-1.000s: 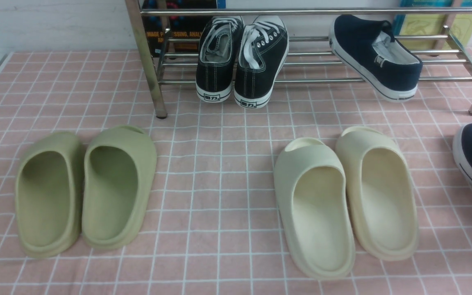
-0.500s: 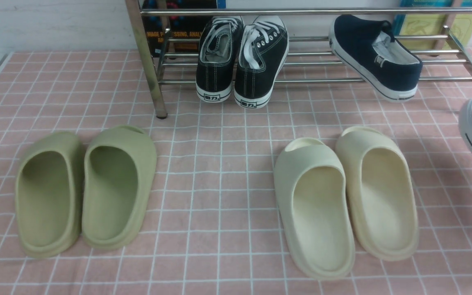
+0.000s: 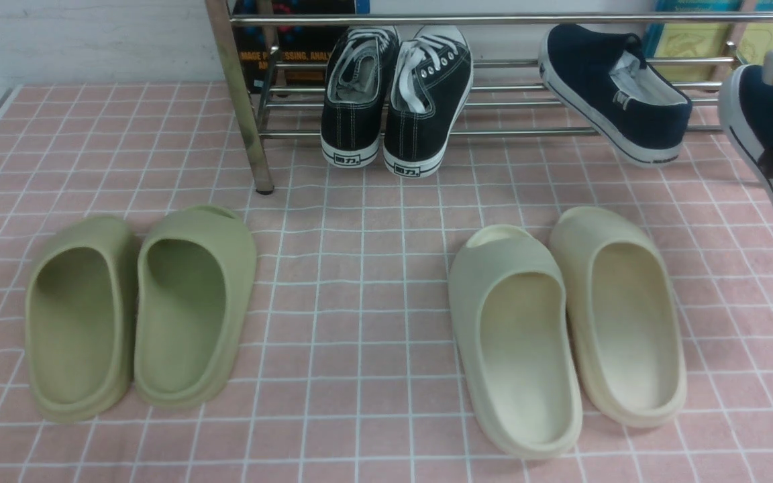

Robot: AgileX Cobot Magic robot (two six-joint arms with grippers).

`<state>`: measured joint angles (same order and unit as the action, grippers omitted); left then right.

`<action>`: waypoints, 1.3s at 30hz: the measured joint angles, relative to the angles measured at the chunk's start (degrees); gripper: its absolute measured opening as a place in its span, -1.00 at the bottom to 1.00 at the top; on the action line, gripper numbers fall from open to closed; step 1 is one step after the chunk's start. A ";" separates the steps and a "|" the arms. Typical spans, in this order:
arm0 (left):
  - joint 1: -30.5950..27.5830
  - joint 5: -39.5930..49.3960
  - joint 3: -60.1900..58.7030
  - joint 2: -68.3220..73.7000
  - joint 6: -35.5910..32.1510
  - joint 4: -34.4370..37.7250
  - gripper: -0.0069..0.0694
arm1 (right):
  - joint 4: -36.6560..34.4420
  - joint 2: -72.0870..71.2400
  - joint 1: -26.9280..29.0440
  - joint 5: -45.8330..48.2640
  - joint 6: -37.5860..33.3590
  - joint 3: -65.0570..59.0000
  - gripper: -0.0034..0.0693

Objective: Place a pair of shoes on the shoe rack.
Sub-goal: Use the right arm to put a shoe into the shoe rack

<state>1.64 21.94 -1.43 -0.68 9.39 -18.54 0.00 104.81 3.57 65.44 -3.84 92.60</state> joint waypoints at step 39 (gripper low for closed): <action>0.00 0.00 0.00 0.00 0.00 0.00 -0.19 | -0.49 31.71 -7.11 5.30 -13.00 49.55 -0.87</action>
<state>1.64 21.94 -1.43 -0.68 9.39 -18.54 -0.49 136.52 -3.54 70.74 -16.84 142.15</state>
